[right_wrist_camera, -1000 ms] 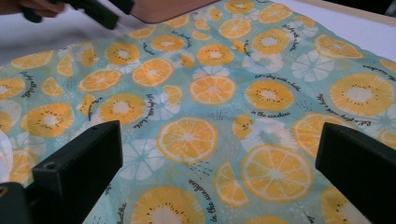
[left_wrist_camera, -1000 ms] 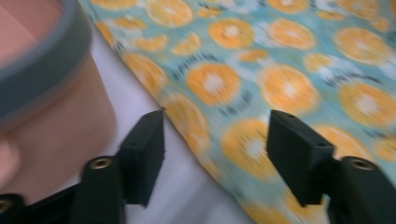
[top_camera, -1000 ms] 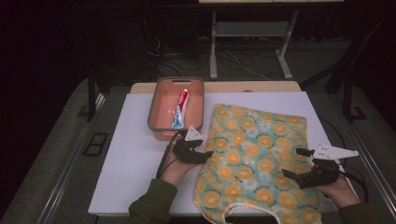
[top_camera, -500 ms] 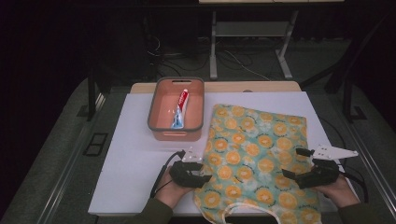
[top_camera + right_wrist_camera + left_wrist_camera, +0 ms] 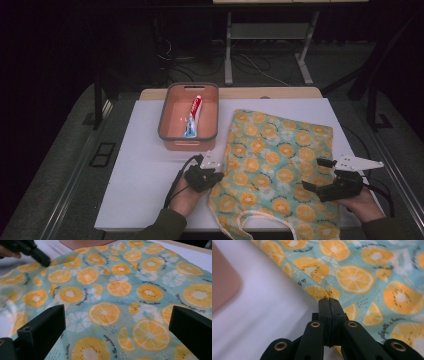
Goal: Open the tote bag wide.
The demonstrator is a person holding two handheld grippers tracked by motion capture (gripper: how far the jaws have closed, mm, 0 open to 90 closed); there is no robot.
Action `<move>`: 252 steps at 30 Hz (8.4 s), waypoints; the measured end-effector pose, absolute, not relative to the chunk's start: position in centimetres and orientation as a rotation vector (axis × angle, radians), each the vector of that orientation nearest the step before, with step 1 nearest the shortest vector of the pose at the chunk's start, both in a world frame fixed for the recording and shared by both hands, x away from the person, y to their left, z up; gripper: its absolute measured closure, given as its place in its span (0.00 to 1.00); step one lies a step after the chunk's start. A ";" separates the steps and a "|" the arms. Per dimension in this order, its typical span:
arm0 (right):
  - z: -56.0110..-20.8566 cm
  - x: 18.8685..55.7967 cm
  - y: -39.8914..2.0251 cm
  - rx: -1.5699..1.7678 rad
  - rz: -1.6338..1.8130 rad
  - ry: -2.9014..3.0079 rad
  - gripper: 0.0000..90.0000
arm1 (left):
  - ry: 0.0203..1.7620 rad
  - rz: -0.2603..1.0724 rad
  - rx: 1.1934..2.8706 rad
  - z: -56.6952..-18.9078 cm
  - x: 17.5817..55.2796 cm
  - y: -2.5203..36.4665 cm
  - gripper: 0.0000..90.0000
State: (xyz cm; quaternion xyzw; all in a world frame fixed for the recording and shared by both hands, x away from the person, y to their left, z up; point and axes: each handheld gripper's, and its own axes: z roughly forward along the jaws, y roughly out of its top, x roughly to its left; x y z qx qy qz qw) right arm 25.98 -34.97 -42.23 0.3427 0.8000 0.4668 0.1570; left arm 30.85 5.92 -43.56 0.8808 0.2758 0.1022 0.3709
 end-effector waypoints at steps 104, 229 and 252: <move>-41.5 34.1 -26.0 1.022 1.274 2.401 0.99 | 0.789 0.324 2.089 -42.7 27.8 14.8 0.18; -43.8 28.9 -27.9 0.845 0.919 2.691 0.37 | 0.737 0.235 2.114 -43.8 28.0 14.5 0.00; -42.7 28.9 -26.0 0.851 1.165 2.619 0.99 | 0.737 0.243 2.120 -43.7 28.0 14.4 0.00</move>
